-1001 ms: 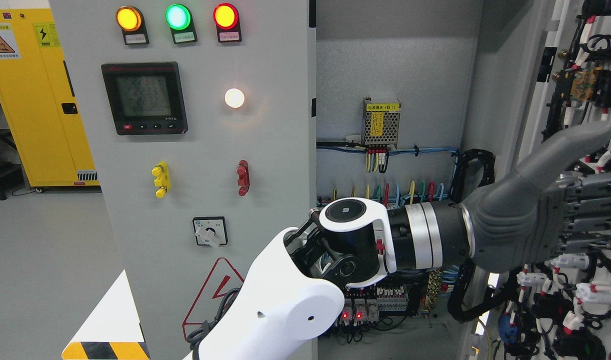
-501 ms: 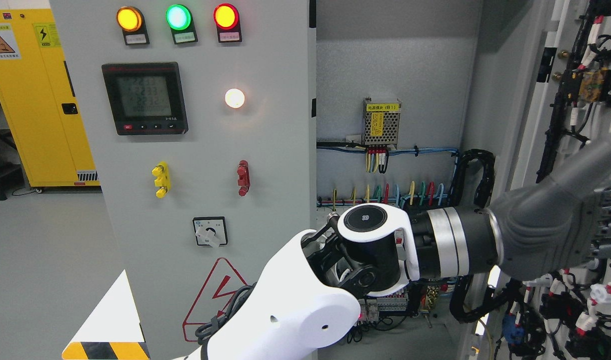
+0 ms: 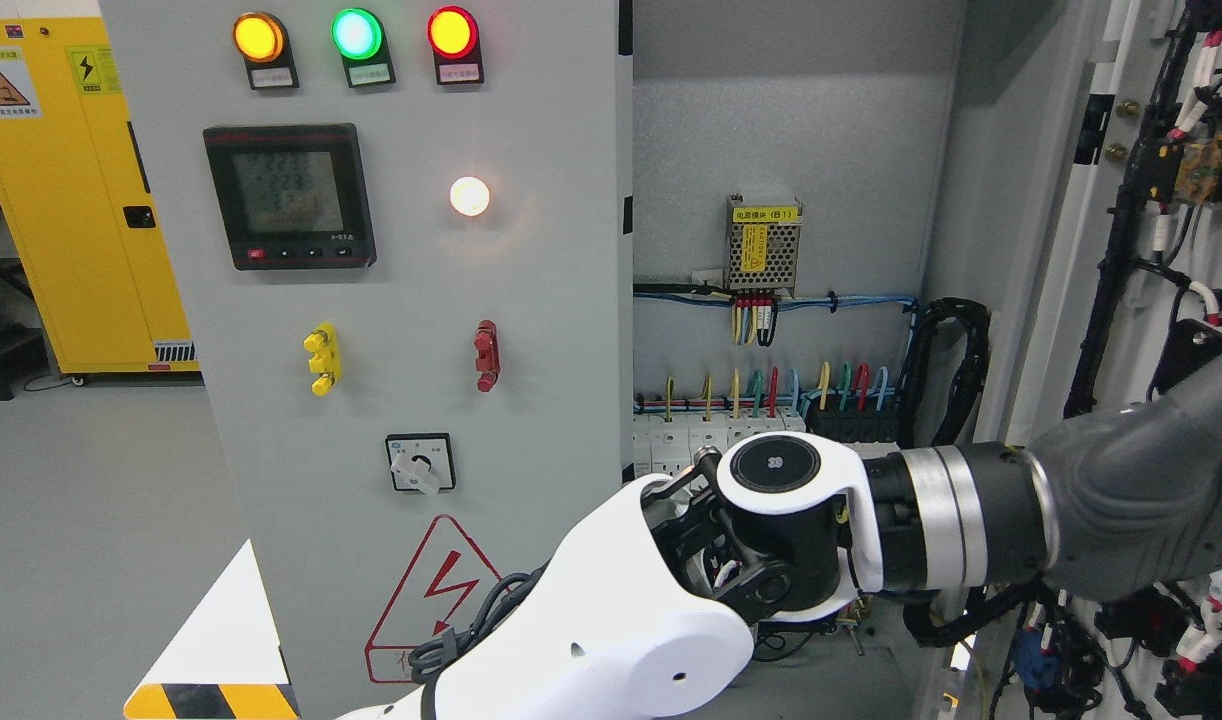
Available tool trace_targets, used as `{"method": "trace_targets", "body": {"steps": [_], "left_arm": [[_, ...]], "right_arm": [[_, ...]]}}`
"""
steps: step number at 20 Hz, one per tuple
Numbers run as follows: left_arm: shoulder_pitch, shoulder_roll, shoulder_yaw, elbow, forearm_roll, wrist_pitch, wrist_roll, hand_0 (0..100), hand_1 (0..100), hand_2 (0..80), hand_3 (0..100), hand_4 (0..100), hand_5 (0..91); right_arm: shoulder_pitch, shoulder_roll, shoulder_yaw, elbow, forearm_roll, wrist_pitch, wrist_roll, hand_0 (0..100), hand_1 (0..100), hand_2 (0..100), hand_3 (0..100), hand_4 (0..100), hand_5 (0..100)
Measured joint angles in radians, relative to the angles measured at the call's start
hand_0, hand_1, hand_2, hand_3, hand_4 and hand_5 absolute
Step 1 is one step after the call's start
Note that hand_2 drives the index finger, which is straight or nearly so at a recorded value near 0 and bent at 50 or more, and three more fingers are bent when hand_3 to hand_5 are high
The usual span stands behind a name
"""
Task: Open door with both hands
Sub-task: 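Push the push-button door farther open with the left hand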
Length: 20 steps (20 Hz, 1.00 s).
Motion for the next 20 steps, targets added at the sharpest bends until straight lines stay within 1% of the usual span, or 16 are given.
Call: {"method": "trace_targets", "body": {"steps": [5, 7, 10, 12, 16, 20], "left_arm": [[-0.003, 0.000, -0.010, 0.002, 0.003, -0.004, 0.004, 0, 0, 0.0, 0, 0, 0.0], [-0.002, 0.000, 0.003, 0.002, 0.002, 0.019, 0.005, 0, 0, 0.0, 0, 0, 0.0], [0.004, 0.001, 0.044, 0.001, -0.001, 0.088, 0.006, 0, 0, 0.0, 0, 0, 0.0], [0.011, 0.005, 0.080, 0.000, -0.002, 0.117, 0.008, 0, 0, 0.0, 0, 0, 0.0], [0.037, 0.029, 0.143, -0.005, 0.002, 0.143, -0.003, 0, 0, 0.0, 0, 0, 0.0], [0.114, 0.071, 0.187, -0.036, 0.001, 0.151, -0.006, 0, 0, 0.0, 0, 0, 0.0]], "right_arm": [[0.000, 0.000, 0.000, 0.000, 0.000, 0.001, 0.003, 22, 1, 0, 0, 0, 0], [0.000, 0.000, 0.000, 0.000, 0.000, 0.001, 0.004, 22, 1, 0, 0, 0, 0], [0.000, 0.000, 0.000, 0.000, 0.000, 0.001, 0.002, 22, 1, 0, 0, 0, 0], [0.000, 0.000, 0.000, 0.000, 0.000, 0.001, 0.002, 22, 1, 0, 0, 0, 0], [0.000, -0.001, 0.000, 0.000, 0.000, 0.001, 0.001, 22, 1, 0, 0, 0, 0], [0.000, -0.001, 0.000, 0.000, 0.000, 0.000, 0.000, 22, 1, 0, 0, 0, 0]]}}
